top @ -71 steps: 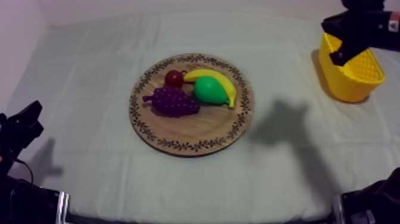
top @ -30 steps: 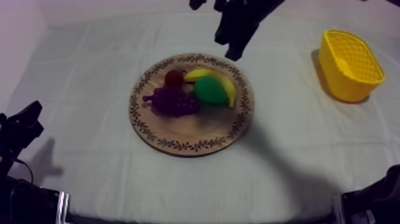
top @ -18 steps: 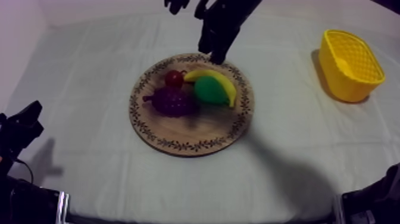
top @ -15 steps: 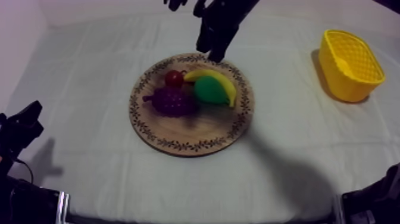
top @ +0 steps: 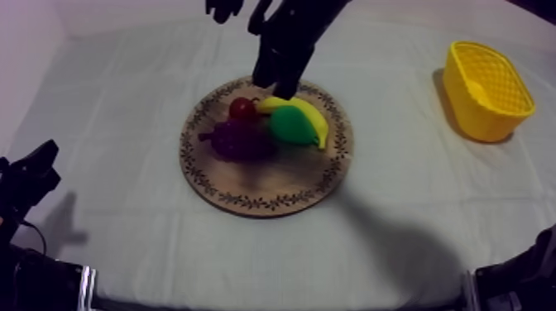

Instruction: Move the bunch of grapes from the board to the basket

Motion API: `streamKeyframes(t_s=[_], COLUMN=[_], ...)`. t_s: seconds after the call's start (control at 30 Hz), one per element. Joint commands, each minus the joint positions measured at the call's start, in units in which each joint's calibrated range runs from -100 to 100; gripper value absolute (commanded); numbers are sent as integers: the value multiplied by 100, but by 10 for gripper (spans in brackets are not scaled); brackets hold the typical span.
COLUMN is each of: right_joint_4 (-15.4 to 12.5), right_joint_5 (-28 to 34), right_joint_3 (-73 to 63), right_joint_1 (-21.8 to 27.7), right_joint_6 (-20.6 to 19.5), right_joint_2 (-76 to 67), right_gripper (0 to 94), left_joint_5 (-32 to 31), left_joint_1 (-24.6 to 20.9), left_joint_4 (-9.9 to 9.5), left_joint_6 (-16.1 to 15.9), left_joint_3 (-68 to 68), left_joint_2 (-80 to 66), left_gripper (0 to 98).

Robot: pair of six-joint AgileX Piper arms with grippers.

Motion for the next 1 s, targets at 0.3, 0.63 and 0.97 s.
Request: streamKeyframes(t_s=[0.3,0.63,0.97], right_joint_4=[222,334,204], right_joint_5=[-317,-627,-674], right_joint_3=[-74,-21,83], right_joint_1=[-72,-101,-147], right_joint_6=[-184,-175,101], right_joint_2=[178,454,936], right_gripper=[336,510,532], left_joint_5=[-3,-3,-3], left_joint_1=[-1,-1,-1], left_joint_4=[-4,-4,-4], left_joint_6=[0,0,0], left_joint_3=[-4,-4,-4], left_joint_2=[0,0,0], left_gripper=[1,1,1])
